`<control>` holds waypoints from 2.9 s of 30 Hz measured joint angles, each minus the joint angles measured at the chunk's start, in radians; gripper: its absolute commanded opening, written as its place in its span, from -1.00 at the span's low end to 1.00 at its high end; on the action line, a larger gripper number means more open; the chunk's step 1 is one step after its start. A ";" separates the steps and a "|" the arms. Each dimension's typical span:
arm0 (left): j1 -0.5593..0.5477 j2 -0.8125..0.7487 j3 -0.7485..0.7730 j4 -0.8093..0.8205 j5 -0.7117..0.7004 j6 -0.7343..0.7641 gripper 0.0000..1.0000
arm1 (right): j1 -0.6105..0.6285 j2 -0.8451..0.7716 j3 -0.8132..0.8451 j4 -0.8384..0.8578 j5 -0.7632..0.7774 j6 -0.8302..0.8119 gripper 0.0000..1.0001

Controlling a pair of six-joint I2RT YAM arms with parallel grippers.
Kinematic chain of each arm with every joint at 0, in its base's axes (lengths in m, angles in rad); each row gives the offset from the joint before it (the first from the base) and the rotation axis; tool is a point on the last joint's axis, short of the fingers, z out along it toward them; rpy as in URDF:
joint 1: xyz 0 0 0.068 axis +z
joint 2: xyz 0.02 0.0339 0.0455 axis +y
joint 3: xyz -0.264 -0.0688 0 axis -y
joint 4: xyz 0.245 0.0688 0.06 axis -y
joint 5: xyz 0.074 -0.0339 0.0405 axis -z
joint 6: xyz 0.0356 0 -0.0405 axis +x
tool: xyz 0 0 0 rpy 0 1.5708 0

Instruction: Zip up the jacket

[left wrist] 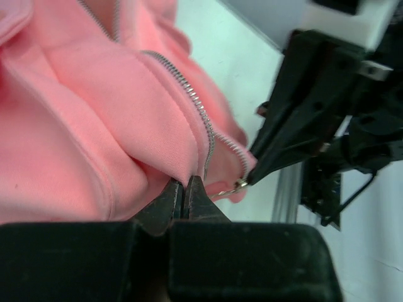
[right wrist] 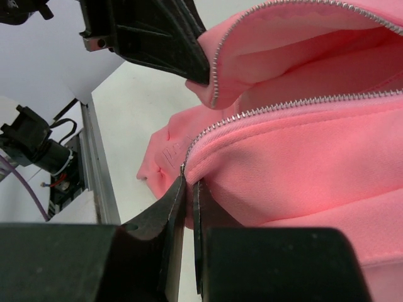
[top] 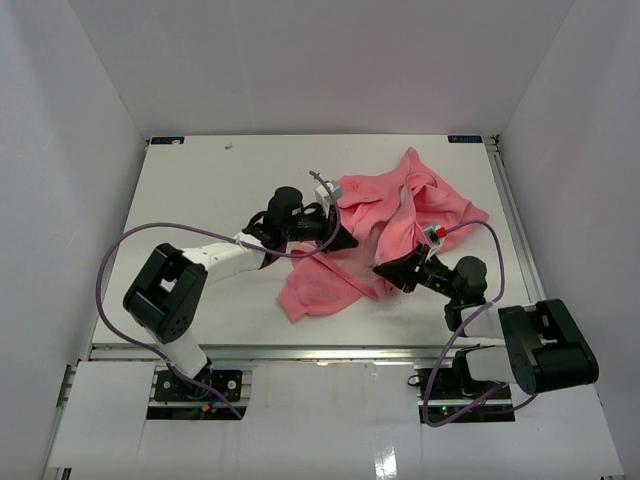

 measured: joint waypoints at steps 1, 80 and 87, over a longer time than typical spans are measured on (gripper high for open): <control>0.000 -0.006 -0.010 0.038 0.029 -0.016 -1.00 | 0.000 0.022 0.011 0.010 -0.024 0.023 -0.85; -0.075 -0.024 -0.291 0.952 0.153 -0.342 -1.00 | 0.048 -0.264 -0.013 0.038 -0.057 0.172 -0.85; -0.119 -0.167 -0.355 0.902 -0.017 -0.154 -1.00 | 0.048 -0.273 -0.016 0.038 -0.044 0.169 -0.85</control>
